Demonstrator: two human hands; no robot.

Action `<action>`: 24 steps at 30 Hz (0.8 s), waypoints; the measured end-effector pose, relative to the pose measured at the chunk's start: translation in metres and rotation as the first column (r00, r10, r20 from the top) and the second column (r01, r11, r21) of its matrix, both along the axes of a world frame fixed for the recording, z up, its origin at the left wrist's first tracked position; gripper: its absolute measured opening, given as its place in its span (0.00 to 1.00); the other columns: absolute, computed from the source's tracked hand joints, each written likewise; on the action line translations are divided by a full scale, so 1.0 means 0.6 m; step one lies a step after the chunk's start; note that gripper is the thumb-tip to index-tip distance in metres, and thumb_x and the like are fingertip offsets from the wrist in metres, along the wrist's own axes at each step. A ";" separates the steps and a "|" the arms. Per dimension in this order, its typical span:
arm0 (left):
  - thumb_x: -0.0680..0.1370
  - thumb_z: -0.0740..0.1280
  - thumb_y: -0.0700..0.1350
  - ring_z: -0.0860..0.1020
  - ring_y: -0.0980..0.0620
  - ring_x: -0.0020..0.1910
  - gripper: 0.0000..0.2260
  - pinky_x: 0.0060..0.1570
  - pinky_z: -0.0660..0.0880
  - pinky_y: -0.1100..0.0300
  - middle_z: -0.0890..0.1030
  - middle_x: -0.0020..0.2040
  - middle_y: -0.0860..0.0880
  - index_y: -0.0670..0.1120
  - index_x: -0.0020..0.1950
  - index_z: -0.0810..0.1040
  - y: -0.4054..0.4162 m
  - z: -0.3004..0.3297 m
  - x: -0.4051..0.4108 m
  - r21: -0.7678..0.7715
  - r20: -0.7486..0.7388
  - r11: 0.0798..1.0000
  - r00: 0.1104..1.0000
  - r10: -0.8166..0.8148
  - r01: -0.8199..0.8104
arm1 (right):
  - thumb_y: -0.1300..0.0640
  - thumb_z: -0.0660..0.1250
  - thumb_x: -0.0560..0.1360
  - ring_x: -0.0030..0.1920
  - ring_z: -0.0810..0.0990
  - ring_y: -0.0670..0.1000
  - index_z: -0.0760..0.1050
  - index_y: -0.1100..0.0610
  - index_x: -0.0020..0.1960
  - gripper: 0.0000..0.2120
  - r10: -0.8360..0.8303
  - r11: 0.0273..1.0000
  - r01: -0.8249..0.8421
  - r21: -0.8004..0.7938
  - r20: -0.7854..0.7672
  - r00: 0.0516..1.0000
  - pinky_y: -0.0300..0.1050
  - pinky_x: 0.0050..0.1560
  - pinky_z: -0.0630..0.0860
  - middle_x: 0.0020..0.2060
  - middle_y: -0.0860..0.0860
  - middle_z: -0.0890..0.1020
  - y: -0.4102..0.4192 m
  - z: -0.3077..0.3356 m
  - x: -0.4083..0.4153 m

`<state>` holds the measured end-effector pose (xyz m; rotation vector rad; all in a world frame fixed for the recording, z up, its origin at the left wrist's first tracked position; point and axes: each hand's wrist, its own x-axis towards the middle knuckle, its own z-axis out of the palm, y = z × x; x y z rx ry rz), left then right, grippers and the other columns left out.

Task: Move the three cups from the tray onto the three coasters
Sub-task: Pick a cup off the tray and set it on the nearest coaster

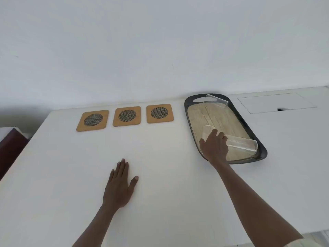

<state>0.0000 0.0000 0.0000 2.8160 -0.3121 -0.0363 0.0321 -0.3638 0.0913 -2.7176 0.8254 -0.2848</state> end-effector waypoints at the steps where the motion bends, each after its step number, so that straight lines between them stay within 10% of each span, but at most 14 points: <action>1: 0.77 0.41 0.67 0.40 0.57 0.79 0.39 0.77 0.41 0.56 0.42 0.81 0.52 0.44 0.81 0.46 0.000 0.001 0.000 -0.011 0.011 1.000 1.000 0.006 -0.005 | 0.48 0.66 0.76 0.59 0.74 0.63 0.64 0.64 0.69 0.28 -0.019 0.999 0.019 0.026 -0.023 1.000 0.52 0.43 0.75 0.60 0.64 0.75 0.001 0.002 0.001; 11: 0.78 0.42 0.67 0.40 0.57 0.79 0.38 0.77 0.42 0.56 0.43 0.81 0.52 0.43 0.80 0.46 0.000 -0.001 -0.001 0.029 -0.009 1.000 1.000 0.000 0.000 | 0.46 0.64 0.78 0.60 0.76 0.67 0.54 0.68 0.75 0.37 -0.058 0.972 0.067 0.224 -0.050 0.997 0.57 0.54 0.76 0.63 0.67 0.74 0.005 -0.023 0.009; 24: 0.75 0.42 0.68 0.38 0.54 0.79 0.41 0.75 0.38 0.57 0.40 0.80 0.50 0.42 0.79 0.42 -0.019 0.001 0.020 -0.058 -0.051 0.998 0.998 0.029 -0.032 | 0.44 0.69 0.74 0.59 0.78 0.62 0.61 0.60 0.73 0.35 -0.180 0.746 -0.092 0.660 0.332 0.926 0.61 0.58 0.78 0.63 0.62 0.77 0.022 0.059 0.027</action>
